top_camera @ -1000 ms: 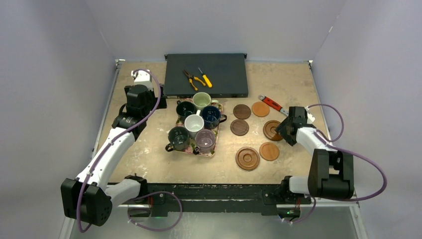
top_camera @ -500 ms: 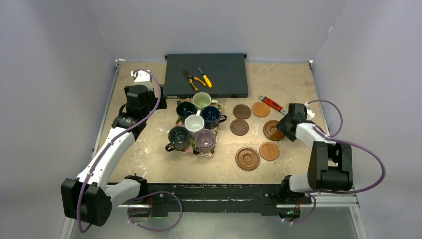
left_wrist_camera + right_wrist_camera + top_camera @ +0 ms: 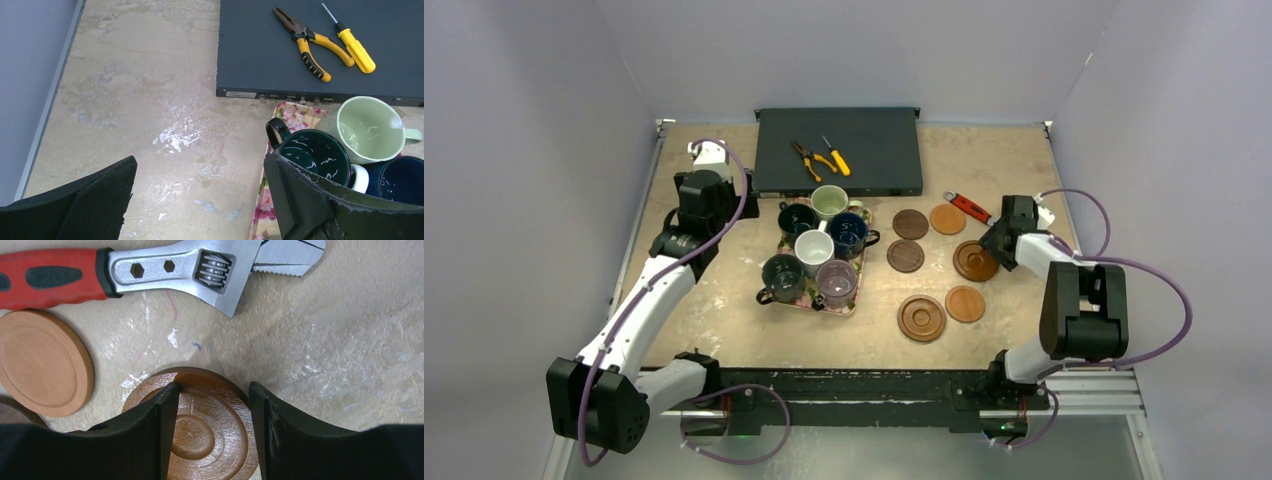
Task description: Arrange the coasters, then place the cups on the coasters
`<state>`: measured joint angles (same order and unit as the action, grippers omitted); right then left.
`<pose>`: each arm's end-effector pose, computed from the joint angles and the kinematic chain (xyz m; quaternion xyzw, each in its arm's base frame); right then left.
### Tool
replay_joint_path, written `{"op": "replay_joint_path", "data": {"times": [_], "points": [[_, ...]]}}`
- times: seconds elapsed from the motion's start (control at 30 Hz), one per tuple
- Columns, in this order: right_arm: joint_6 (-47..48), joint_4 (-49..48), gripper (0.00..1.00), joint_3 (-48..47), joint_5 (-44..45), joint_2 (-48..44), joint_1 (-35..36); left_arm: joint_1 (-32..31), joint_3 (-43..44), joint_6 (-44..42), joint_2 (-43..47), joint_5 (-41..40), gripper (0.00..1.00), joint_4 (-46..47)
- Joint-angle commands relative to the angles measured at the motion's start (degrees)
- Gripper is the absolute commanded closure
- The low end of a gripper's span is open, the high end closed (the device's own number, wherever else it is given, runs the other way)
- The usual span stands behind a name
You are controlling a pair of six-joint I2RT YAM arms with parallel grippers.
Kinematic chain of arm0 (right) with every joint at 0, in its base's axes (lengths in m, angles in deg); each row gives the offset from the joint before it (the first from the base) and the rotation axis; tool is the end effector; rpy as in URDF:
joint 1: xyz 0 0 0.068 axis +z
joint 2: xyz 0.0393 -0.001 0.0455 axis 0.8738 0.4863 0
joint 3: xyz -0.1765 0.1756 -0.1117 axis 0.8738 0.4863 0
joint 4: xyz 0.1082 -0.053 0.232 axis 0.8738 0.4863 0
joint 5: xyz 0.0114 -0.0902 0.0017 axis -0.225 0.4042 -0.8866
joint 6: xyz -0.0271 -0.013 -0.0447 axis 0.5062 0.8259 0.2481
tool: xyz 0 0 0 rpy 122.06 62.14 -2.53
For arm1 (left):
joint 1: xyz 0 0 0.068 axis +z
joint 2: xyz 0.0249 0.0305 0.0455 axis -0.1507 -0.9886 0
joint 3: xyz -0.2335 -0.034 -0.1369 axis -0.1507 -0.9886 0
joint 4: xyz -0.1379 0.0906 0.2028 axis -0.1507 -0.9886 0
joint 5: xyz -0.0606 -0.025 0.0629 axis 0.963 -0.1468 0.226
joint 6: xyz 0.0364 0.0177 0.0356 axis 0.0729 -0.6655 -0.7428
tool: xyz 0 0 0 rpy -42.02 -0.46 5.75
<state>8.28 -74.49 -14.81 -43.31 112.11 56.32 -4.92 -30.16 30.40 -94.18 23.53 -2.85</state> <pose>0.2917 -0.0323 0.1661 0.3902 0.8491 -0.0101 0.3560 0.2460 -0.0489 0.3138 -0.0631 0.8317 0.0034 0.5517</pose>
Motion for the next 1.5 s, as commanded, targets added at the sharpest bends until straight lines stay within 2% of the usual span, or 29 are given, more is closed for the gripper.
{"op": "replay_joint_path", "data": {"times": [0.0, 0.13, 0.3, 0.43, 0.53, 0.77, 0.83, 1.03, 1.3, 1.47], "points": [[0.37, 1.94, 0.43, -0.99, 0.62, 2.78, -0.25, -0.24, 2.18, -0.1, -0.45, -0.8, 0.0, 0.67], [1.68, 3.02, 0.39, -1.33, 3.37, -0.38, -0.2, -0.35, 2.16, -0.02, -0.6, -0.74, 0.0, 0.65], [4.88, 4.8, 0.35, 1.13, 1.56, -9.34, 0.55, -0.35, 2.18, 0.27, -0.35, -0.04, 0.01, 0.78], [8.54, 7.2, 0.33, 0.61, -0.36, -14.53, 5.42, -0.3, 2.25, 0.34, -0.43, 0.32, 0.01, 0.74], [10.15, 9.8, 0.29, -1.56, 0.82, -14.59, 10.75, -0.35, 2.21, 0.42, -0.33, 0.51, 0.01, 0.78], [13.11, 10.81, 0.26, -3.95, -1.89, -7.39, 13.27, -0.3, 2.15, 0.29, -0.08, 0.05, 0.01, 0.7], [13.78, 10.68, 0.27, -4.36, -1.98, -5.11, 13.96, -0.35, 2.19, 0.25, -0.16, -0.12, 0.0, 0.65], [15.11, 11.17, 0.37, -6.39, -0.1, -0.23, 16.33, -0.31, 2.14, 0.16, -0.43, -0.37, 0.01, 0.63], [15.92, 10.01, 0.45, -7.91, 0.97, 3.15, 16.62, -0.31, 2.15, 0.11, -0.56, -0.36, 0.01, 0.56], [15.6, 9.52, 0.54, -8.67, 2.83, 5.99, 16.63, -0.33, 2.12, 0.02, -0.52, -0.6, 0.01, 0.56]]}}
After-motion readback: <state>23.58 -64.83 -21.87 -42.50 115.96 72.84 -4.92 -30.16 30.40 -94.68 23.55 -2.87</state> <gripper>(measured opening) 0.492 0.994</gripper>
